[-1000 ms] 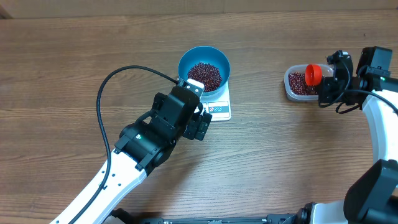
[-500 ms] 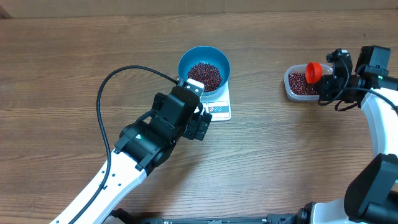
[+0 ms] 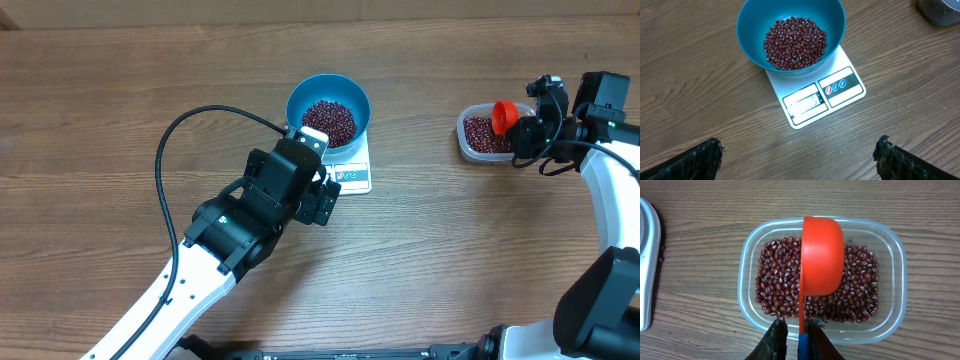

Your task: Scoop item into bowl and weigh 150g on scale

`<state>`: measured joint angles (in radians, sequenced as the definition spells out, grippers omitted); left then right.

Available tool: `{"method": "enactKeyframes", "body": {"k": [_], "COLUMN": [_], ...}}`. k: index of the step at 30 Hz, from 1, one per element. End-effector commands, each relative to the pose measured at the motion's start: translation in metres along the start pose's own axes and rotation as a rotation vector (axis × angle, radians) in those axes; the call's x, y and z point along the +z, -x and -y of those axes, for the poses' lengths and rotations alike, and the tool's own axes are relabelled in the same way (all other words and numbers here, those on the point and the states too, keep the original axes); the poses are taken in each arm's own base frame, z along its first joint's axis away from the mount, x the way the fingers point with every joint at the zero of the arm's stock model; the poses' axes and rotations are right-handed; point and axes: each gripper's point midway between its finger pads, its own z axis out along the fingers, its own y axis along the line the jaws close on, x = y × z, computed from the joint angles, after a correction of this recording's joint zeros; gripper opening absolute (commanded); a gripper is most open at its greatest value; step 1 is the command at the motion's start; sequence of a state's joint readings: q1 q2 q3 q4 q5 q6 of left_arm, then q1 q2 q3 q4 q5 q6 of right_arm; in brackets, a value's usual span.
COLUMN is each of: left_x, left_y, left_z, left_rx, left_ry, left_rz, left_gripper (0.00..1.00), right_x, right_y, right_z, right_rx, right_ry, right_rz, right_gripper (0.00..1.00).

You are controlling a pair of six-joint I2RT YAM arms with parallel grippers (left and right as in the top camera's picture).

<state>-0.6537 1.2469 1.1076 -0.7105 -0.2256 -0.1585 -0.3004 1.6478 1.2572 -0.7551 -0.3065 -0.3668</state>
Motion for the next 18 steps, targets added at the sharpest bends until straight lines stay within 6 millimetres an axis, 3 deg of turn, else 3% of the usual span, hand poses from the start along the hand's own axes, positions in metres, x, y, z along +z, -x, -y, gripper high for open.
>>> {"method": "enactKeyframes", "body": {"k": [1,14,15,18], "left_x": [0.0009,0.0010,0.0010,0.0010], "left_y": [0.0037,0.0035,0.0035,0.0035], "left_z": [-0.0041,-0.0041,-0.0041,-0.0041], "left_rx": [-0.019,-0.019,-0.019,-0.019], "left_ry": [0.020,0.020,0.020,0.020], "left_rz": [0.007,0.007,0.007,0.007], "left_gripper": [0.99,1.00,1.00,0.99], "right_x": [-0.0003,-0.0006,-0.0006,-0.0006], "right_y": [0.0038,0.0121,0.0122,0.0124], "right_z": [0.0029,0.0054,0.0054,0.0055], "right_rx": [-0.002,-0.013,-0.013,-0.014], "right_ry": [-0.009,-0.019,-0.019,-0.019], "right_rz": [0.013,0.047,0.047,0.048], "right_gripper": [0.15,0.15,0.04,0.04]}}
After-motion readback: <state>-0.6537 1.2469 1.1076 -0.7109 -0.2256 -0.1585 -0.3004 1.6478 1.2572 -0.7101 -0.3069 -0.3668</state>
